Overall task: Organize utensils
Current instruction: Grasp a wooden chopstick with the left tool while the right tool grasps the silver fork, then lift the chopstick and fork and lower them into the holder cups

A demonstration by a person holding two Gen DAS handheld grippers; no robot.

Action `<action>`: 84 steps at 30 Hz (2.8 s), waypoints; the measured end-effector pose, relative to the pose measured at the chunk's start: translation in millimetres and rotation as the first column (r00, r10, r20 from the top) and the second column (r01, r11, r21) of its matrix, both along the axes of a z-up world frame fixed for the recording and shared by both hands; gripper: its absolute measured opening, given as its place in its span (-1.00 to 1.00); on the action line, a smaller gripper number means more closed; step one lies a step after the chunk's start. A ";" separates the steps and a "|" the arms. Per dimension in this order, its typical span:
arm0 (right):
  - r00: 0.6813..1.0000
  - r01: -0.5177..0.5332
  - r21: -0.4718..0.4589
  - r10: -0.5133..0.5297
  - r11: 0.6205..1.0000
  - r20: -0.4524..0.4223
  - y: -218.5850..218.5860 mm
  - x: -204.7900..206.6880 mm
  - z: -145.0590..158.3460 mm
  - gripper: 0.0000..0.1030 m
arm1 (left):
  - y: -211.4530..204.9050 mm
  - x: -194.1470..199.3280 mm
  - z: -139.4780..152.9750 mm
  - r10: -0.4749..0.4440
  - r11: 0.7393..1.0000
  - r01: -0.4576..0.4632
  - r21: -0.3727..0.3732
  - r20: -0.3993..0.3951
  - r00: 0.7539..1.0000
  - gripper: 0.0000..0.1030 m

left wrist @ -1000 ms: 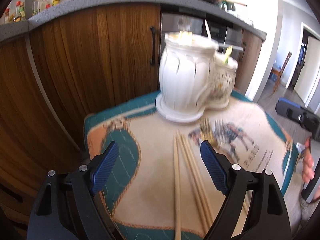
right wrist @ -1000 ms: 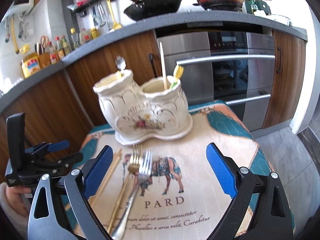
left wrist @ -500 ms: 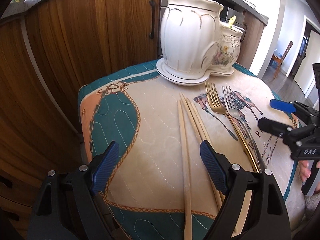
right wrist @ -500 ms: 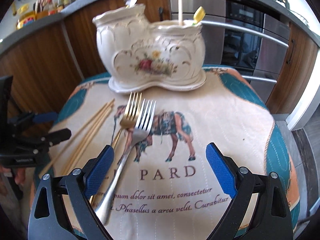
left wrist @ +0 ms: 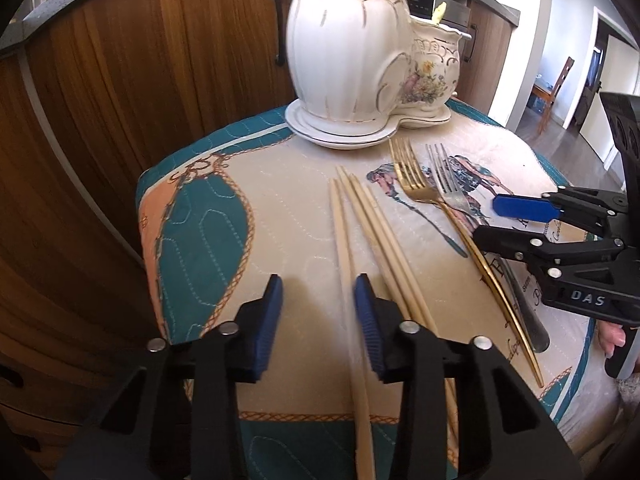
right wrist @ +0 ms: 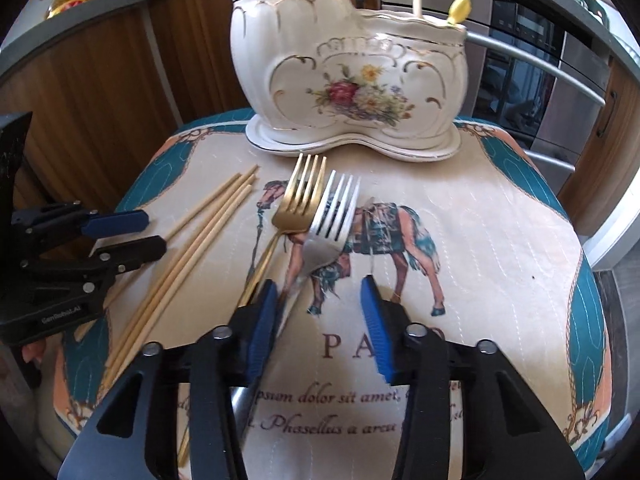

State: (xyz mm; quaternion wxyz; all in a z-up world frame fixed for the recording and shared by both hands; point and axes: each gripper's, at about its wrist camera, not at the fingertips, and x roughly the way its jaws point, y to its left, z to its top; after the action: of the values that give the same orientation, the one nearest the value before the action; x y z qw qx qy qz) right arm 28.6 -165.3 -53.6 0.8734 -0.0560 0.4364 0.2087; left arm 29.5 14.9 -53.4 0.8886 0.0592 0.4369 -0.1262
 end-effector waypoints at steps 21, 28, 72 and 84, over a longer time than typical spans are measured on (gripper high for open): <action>0.997 -0.051 -0.022 0.049 0.998 -0.064 -24.4 -1.8 3.6 -0.62 | -13.6 8.9 4.1 -0.048 0.999 0.048 0.009 -0.051 0.998 -0.77; 0.998 -0.030 0.017 0.031 0.999 -0.048 -28.9 0.3 2.8 -0.88 | -13.7 12.9 5.4 -0.034 0.999 0.035 0.009 -0.040 0.999 -0.72; 0.794 0.016 0.321 -0.207 0.947 0.572 -48.0 66.5 177.2 -0.88 | -18.3 97.1 196.4 0.168 0.930 0.091 -0.357 0.631 0.757 -0.88; 0.841 0.072 0.354 -0.248 0.932 0.480 -50.9 112.5 145.4 -0.88 | -38.5 126.3 174.6 0.188 0.951 0.029 -0.307 0.654 0.733 -0.88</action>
State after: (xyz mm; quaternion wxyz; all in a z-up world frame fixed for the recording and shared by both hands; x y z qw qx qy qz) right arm 141.1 -216.2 91.8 0.9699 0.0704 0.1487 0.1796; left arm 155.8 -23.6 121.1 0.9893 -0.0520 0.0626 -0.1215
